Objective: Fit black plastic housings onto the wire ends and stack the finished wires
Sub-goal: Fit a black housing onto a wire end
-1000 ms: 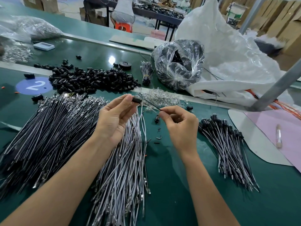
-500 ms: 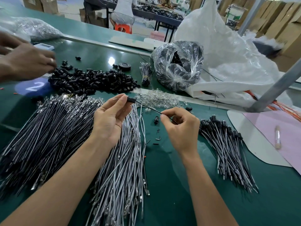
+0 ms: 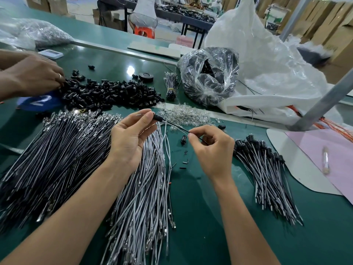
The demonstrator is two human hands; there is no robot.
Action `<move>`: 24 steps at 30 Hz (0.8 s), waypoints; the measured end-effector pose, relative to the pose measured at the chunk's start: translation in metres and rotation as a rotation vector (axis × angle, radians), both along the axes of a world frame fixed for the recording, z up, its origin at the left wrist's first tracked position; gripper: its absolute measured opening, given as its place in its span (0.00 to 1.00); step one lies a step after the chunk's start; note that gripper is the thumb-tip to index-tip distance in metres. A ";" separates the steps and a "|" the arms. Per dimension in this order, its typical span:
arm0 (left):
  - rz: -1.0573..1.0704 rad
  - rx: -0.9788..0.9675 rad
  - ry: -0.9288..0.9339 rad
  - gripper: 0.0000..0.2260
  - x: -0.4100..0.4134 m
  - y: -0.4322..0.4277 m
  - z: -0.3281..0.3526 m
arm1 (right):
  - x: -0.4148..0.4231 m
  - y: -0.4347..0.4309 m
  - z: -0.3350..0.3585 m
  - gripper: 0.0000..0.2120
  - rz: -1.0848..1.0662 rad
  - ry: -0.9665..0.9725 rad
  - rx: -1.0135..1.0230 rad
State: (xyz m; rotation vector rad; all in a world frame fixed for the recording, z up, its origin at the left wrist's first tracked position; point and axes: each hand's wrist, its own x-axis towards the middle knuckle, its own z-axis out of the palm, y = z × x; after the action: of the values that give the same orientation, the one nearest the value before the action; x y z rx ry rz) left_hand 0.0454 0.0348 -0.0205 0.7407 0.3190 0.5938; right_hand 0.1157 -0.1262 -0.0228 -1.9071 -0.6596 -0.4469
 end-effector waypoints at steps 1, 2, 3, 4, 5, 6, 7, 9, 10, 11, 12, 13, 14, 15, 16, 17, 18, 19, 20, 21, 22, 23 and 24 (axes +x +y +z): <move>-0.007 0.021 0.001 0.04 0.000 -0.001 0.000 | 0.000 0.001 0.000 0.04 0.006 -0.001 0.002; -0.015 0.044 0.001 0.04 0.000 -0.002 0.000 | -0.001 0.001 0.000 0.04 0.015 -0.001 0.000; -0.025 0.069 -0.001 0.04 0.000 -0.004 0.000 | -0.001 0.002 -0.001 0.04 0.025 -0.002 -0.005; -0.036 0.087 -0.003 0.04 0.000 -0.006 -0.001 | -0.002 0.002 -0.001 0.04 0.036 -0.004 -0.013; -0.044 0.095 -0.006 0.05 0.000 -0.007 -0.001 | -0.002 0.002 -0.001 0.04 0.046 -0.006 -0.022; -0.048 0.096 -0.005 0.07 0.000 -0.007 -0.001 | -0.002 0.002 -0.002 0.04 0.055 -0.009 -0.030; -0.048 0.098 0.000 0.09 0.001 -0.007 -0.002 | -0.002 0.003 -0.002 0.05 0.063 -0.010 -0.036; -0.058 0.107 0.013 0.11 0.002 -0.009 -0.002 | -0.002 0.003 -0.002 0.04 0.077 -0.012 -0.046; -0.071 0.112 0.014 0.09 0.002 -0.010 -0.003 | -0.003 0.003 -0.002 0.04 0.084 -0.014 -0.054; -0.086 0.121 0.014 0.07 0.003 -0.012 -0.003 | -0.003 0.004 -0.003 0.04 0.090 -0.018 -0.065; -0.100 0.134 0.018 0.05 0.003 -0.013 -0.003 | -0.003 0.004 -0.003 0.04 0.094 -0.022 -0.076; -0.110 0.146 0.023 0.04 0.003 -0.014 -0.003 | -0.003 0.004 -0.003 0.03 0.098 -0.025 -0.084; -0.115 0.151 0.028 0.04 0.003 -0.015 -0.003 | -0.003 0.004 -0.003 0.03 0.104 -0.024 -0.086; -0.119 0.148 0.032 0.04 0.003 -0.015 -0.003 | -0.003 0.005 -0.002 0.04 0.115 -0.016 -0.084; -0.126 0.147 0.034 0.04 0.003 -0.015 -0.003 | -0.003 0.005 -0.001 0.07 0.133 -0.004 -0.081; -0.137 0.157 0.038 0.04 0.003 -0.015 -0.003 | -0.004 0.005 -0.001 0.09 0.155 0.003 -0.081; -0.150 0.179 0.044 0.03 0.002 -0.016 -0.003 | -0.005 0.007 0.000 0.10 0.178 0.005 -0.081; -0.164 0.214 0.052 0.03 0.002 -0.017 -0.003 | -0.007 0.008 0.000 0.10 0.194 0.004 -0.078; -0.174 0.254 0.062 0.03 0.002 -0.017 -0.003 | -0.009 0.010 0.001 0.09 0.202 0.001 -0.071; -0.181 0.288 0.070 0.03 0.001 -0.018 -0.002 | -0.010 0.011 0.002 0.07 0.202 -0.008 -0.064; -0.185 0.306 0.073 0.03 0.001 -0.018 -0.002 | -0.011 0.012 0.002 0.06 0.195 -0.023 -0.061; -0.184 0.302 0.065 0.03 0.000 -0.017 0.000 | -0.012 0.011 0.002 0.06 0.181 -0.040 -0.066; -0.174 0.278 0.049 0.03 -0.001 -0.015 0.001 | -0.012 0.010 0.002 0.06 0.160 -0.056 -0.080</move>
State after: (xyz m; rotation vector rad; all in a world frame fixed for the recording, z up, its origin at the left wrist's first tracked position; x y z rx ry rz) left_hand 0.0445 0.0196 -0.0194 1.0410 0.2157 0.4602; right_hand 0.1036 -0.1163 -0.0209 -1.9047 -0.8713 -0.3777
